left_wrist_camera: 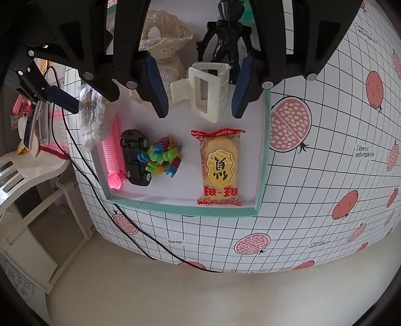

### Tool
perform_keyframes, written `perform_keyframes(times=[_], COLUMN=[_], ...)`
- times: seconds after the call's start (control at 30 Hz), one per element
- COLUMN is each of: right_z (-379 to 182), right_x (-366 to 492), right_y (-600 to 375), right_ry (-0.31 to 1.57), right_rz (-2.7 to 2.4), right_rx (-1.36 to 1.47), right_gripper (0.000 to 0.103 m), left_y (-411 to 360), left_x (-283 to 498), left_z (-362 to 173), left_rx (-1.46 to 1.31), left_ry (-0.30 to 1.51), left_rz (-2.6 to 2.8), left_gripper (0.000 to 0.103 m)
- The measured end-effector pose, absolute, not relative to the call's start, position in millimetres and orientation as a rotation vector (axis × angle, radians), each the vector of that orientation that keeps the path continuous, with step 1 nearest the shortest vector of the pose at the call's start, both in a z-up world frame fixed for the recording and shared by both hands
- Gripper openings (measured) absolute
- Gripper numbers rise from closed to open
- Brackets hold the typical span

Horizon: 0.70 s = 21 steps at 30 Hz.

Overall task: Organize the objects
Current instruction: 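Lower swab pack into box with right gripper while left gripper lowers white clip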

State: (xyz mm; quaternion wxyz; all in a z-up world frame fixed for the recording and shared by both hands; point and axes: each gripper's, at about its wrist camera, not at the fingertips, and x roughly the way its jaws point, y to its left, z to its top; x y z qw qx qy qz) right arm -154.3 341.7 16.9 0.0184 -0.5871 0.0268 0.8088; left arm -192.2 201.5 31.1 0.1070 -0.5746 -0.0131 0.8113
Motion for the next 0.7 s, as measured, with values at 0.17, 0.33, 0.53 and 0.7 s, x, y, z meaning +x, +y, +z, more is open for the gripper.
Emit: perform_keyframes(times=[0.17, 0.33, 0.53, 0.7], right_z=[35, 50, 53, 52], right_x=[-153, -150, -151, -152], right_y=[340, 336, 333, 335], right_ry=[0.078, 0.066, 0.060, 0.068], right_rz=[2.556, 2.592, 2.602, 2.591], right_rx=[-1.767, -1.718, -1.706, -1.692], right_gripper=[0.070, 0.070, 0.070, 0.070], left_y=[196, 191, 185, 179], left_x=[-193, -192, -193, -194], left_z=[49, 63, 62, 61], left_rx=[-1.635, -1.595, -1.607, -1.614], left_ry=[-0.055, -0.062, -0.059, -0.055], left_rz=[2.428, 2.468, 2.494, 2.525], left_gripper=[0.054, 0.054, 0.056, 0.063])
